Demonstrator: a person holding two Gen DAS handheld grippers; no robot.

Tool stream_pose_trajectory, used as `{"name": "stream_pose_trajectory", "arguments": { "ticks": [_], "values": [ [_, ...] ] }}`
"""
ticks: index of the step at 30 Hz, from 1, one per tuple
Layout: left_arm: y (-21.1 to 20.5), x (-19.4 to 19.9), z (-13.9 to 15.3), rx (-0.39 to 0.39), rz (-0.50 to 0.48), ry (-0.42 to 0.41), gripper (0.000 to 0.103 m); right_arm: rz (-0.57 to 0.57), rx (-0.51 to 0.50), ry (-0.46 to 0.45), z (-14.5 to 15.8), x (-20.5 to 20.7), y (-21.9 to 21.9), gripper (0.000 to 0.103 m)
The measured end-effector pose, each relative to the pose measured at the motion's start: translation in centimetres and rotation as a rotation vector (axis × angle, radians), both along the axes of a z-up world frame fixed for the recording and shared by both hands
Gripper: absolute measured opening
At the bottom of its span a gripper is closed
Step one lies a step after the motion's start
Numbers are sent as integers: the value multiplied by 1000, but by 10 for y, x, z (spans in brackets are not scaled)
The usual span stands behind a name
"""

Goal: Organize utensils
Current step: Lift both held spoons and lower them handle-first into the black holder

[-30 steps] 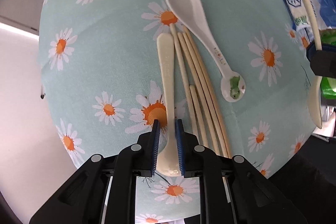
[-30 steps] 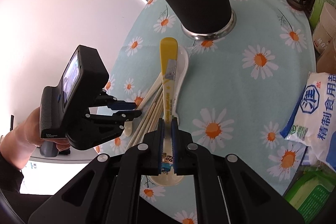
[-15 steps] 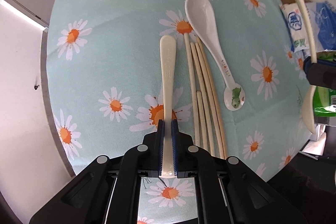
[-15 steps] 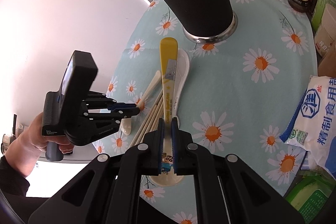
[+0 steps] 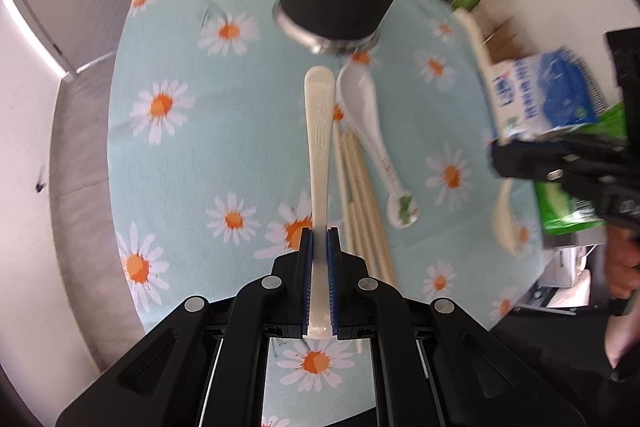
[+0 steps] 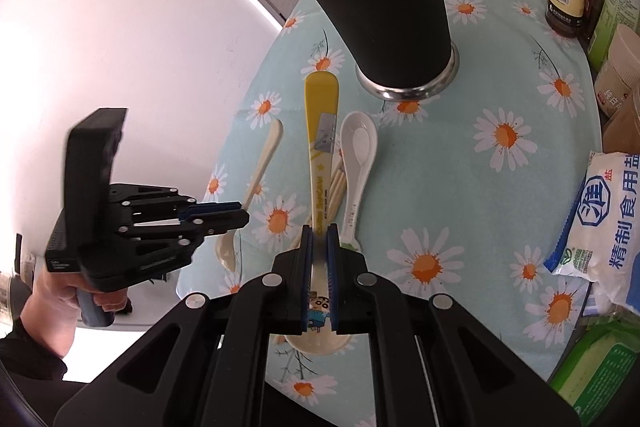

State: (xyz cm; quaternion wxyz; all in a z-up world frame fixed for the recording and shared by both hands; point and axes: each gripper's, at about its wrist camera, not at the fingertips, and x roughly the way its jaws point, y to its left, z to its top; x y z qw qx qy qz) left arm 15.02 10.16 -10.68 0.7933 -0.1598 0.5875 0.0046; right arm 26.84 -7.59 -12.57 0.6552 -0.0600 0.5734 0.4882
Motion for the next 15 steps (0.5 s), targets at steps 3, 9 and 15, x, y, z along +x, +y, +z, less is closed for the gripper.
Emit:
{"name": "stream_pose_trajectory", "arguments": {
  "ticks": [3,9,15],
  "values": [
    [5,-2,16,-59,-7,-89,6,-29,1,-40,6,-3,4,8],
    [15,-8,51,-117,-33,-257,6,-80,34,-86,19,-7,11,8],
    [21,4,75,-139,-54,-403,6,-135,134,-150,41,-3,21,8]
  ]
}}
